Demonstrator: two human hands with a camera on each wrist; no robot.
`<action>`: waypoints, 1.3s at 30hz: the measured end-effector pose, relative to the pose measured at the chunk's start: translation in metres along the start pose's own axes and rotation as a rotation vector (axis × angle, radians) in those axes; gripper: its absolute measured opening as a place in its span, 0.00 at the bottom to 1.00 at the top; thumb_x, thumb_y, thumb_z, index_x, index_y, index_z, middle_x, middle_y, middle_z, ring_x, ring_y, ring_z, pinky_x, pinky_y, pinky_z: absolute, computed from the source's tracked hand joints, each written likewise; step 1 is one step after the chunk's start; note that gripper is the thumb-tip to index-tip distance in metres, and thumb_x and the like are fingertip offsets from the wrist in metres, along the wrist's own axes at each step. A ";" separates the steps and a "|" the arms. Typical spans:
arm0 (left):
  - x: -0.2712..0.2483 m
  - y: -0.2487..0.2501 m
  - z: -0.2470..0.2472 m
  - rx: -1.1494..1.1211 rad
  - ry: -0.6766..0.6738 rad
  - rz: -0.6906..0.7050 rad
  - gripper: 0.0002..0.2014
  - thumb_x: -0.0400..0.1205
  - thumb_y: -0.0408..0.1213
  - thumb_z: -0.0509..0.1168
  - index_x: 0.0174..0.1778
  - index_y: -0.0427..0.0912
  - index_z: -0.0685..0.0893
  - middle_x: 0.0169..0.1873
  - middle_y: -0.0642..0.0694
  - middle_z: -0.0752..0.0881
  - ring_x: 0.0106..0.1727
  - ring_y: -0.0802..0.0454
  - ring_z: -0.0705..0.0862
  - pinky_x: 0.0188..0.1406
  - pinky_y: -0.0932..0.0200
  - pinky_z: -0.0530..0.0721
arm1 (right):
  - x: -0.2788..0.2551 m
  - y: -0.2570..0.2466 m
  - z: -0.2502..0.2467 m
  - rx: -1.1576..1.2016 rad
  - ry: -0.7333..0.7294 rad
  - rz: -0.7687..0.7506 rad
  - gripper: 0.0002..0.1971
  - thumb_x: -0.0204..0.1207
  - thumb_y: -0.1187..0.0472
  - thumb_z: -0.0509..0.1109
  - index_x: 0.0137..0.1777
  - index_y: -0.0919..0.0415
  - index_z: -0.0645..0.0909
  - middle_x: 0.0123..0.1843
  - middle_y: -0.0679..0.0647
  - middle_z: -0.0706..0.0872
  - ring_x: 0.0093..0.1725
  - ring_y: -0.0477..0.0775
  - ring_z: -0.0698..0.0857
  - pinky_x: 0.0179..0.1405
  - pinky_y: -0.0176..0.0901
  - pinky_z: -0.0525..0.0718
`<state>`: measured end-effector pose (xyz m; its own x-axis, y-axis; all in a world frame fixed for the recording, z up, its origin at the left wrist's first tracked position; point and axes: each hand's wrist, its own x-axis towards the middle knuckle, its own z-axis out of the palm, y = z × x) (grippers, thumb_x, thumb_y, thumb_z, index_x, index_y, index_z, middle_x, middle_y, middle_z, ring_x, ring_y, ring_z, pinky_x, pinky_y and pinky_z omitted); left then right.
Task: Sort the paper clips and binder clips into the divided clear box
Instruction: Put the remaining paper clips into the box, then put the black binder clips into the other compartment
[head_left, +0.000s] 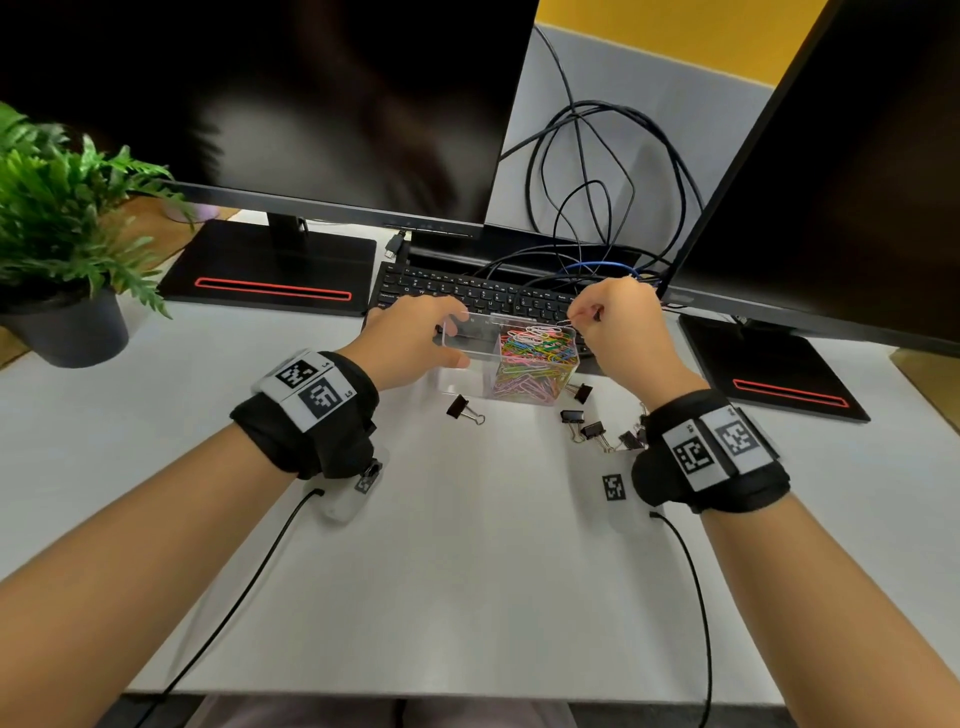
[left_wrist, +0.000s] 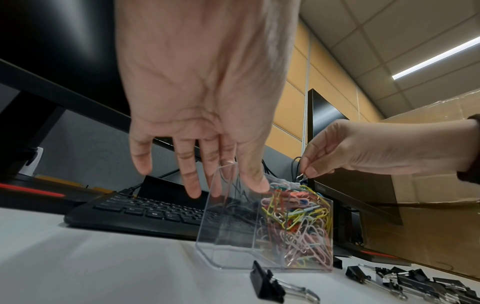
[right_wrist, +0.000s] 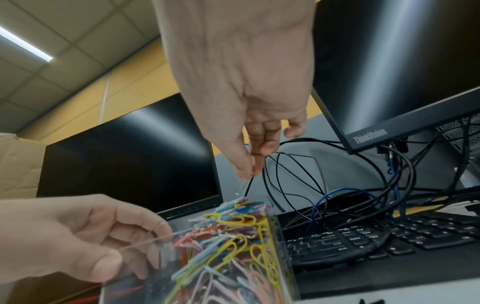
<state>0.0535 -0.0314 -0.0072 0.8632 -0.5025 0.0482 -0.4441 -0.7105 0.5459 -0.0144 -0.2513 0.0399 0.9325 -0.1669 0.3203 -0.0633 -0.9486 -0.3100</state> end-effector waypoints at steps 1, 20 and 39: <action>0.000 0.000 0.000 -0.001 -0.002 0.000 0.26 0.78 0.49 0.73 0.72 0.53 0.76 0.60 0.52 0.85 0.61 0.48 0.81 0.67 0.41 0.67 | 0.001 0.001 0.001 -0.017 -0.013 -0.006 0.11 0.72 0.72 0.68 0.41 0.58 0.89 0.43 0.54 0.90 0.50 0.60 0.85 0.57 0.61 0.82; 0.000 -0.001 0.001 0.001 0.003 -0.003 0.26 0.78 0.49 0.73 0.71 0.53 0.77 0.59 0.51 0.85 0.60 0.47 0.81 0.67 0.42 0.68 | 0.003 0.005 0.015 0.037 -0.057 -0.006 0.07 0.76 0.67 0.71 0.46 0.59 0.91 0.48 0.55 0.90 0.57 0.62 0.82 0.58 0.63 0.81; 0.002 -0.003 0.001 -0.005 -0.002 -0.007 0.25 0.76 0.49 0.74 0.69 0.54 0.78 0.58 0.51 0.85 0.60 0.47 0.82 0.68 0.37 0.73 | -0.031 0.071 -0.023 -0.201 -0.488 0.410 0.22 0.73 0.69 0.74 0.68 0.67 0.80 0.70 0.63 0.79 0.68 0.62 0.79 0.66 0.48 0.79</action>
<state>0.0562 -0.0312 -0.0097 0.8660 -0.4982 0.0430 -0.4367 -0.7115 0.5505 -0.0565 -0.3201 0.0286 0.8698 -0.4288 -0.2442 -0.4680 -0.8737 -0.1326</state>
